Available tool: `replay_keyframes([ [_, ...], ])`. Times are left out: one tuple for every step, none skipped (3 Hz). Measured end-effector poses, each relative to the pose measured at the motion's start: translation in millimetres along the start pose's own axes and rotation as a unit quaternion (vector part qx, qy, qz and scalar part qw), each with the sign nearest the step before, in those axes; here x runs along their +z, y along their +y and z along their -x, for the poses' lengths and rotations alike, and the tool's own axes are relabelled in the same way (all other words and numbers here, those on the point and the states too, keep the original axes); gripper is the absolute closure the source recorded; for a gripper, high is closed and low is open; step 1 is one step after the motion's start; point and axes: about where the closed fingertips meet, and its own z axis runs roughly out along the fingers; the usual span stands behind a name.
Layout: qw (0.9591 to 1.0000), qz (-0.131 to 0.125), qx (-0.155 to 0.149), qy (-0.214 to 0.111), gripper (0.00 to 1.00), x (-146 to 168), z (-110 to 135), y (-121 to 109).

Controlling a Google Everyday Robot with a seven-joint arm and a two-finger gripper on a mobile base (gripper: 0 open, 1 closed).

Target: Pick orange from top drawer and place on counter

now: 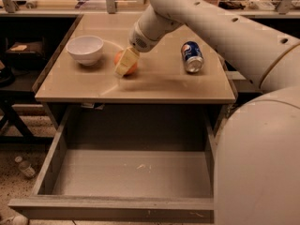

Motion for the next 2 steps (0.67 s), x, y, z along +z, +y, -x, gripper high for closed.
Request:
replay_keyframes([
  [0.9979, -0.063, -0.002, 0.016, 0.00, -62, 13, -22],
  [0.9851, -0.163, 0.002, 0.055, 0.00, -180, 36, -33],
])
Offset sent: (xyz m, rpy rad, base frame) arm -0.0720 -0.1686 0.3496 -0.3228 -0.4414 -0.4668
